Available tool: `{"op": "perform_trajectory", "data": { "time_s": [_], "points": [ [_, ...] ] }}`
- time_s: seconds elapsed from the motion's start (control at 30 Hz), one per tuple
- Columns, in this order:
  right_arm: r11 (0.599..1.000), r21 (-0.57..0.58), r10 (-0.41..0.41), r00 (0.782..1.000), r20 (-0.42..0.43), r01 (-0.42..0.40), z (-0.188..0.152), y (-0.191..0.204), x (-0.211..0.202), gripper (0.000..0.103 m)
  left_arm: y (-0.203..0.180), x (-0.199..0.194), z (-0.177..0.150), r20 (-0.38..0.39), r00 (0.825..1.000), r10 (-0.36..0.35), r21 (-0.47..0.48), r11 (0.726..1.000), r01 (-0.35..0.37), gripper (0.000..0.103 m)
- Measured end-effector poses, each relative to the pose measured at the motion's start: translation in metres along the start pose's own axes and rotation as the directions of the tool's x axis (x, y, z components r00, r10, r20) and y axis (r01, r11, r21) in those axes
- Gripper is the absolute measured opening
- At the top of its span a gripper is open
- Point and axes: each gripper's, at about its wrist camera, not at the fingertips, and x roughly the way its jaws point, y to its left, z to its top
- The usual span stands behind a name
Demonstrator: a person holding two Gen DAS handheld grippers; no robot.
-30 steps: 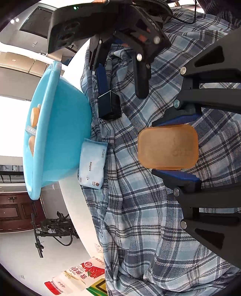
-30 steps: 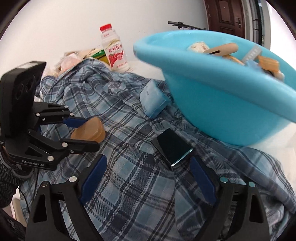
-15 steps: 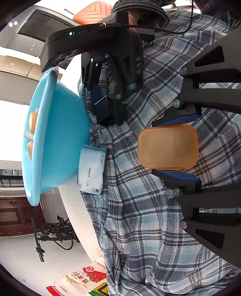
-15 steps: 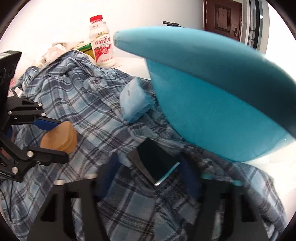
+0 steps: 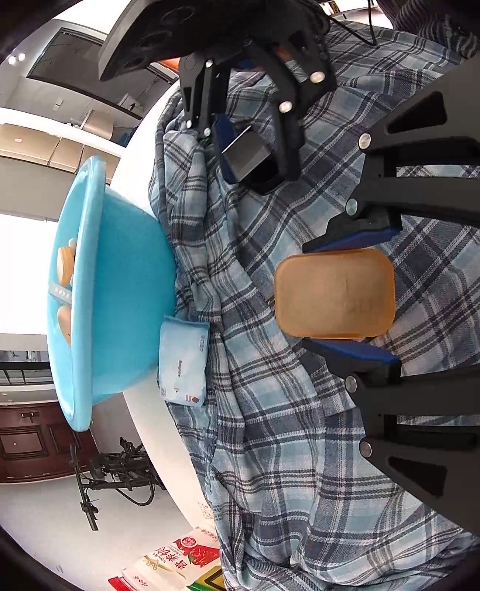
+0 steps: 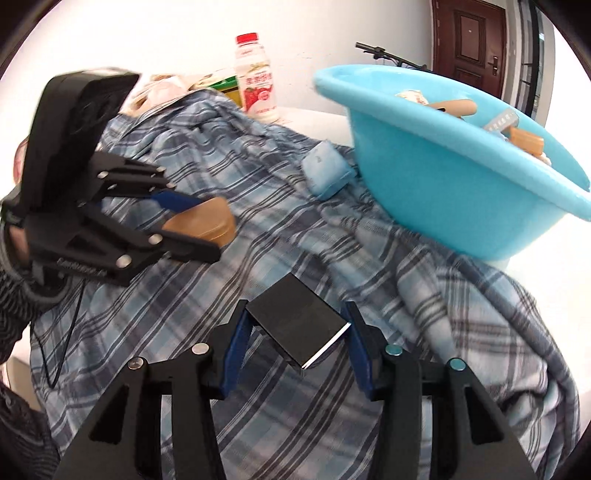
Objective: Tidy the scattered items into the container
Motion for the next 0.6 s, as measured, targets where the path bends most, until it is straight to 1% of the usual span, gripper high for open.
{"op": "perform_trajectory", "data": {
  "time_s": [0.13, 0.27, 0.3, 0.37, 0.4, 0.6],
  "points": [
    [0.999, -0.038, -0.026, 1.000, -0.012, 0.025, -0.014, 0.013, 0.003, 0.048, -0.008, 0.000, -0.003, -0.004, 1.000, -0.005, 0.011, 1.000, 0.005, 0.045],
    [0.999, -0.029, -0.035, 0.999, -0.019, 0.034, -0.020, 0.016, 0.008, 0.048, -0.013, -0.001, -0.006, -0.004, 1.000, -0.007, 0.016, 1.000, 0.007, 0.045],
    [0.999, -0.028, -0.036, 0.999, -0.019, 0.036, -0.021, 0.016, 0.008, 0.050, -0.014, -0.002, -0.006, -0.004, 1.000, -0.008, 0.016, 1.000, 0.008, 0.045],
    [0.999, -0.027, -0.042, 0.999, -0.015, 0.042, -0.023, 0.017, 0.008, 0.056, -0.015, -0.002, -0.007, -0.006, 1.000, -0.008, 0.015, 1.000, 0.008, 0.045],
    [0.999, -0.028, -0.041, 0.999, -0.015, 0.040, -0.023, 0.018, 0.007, 0.062, -0.015, -0.001, -0.007, -0.008, 1.000, -0.008, 0.016, 1.000, 0.008, 0.045],
    [0.998, -0.041, -0.053, 0.999, 0.001, 0.053, -0.025, 0.020, 0.003, 0.064, -0.019, 0.003, -0.009, -0.021, 1.000, -0.010, 0.018, 1.000, 0.010, 0.045]
  ]
}}
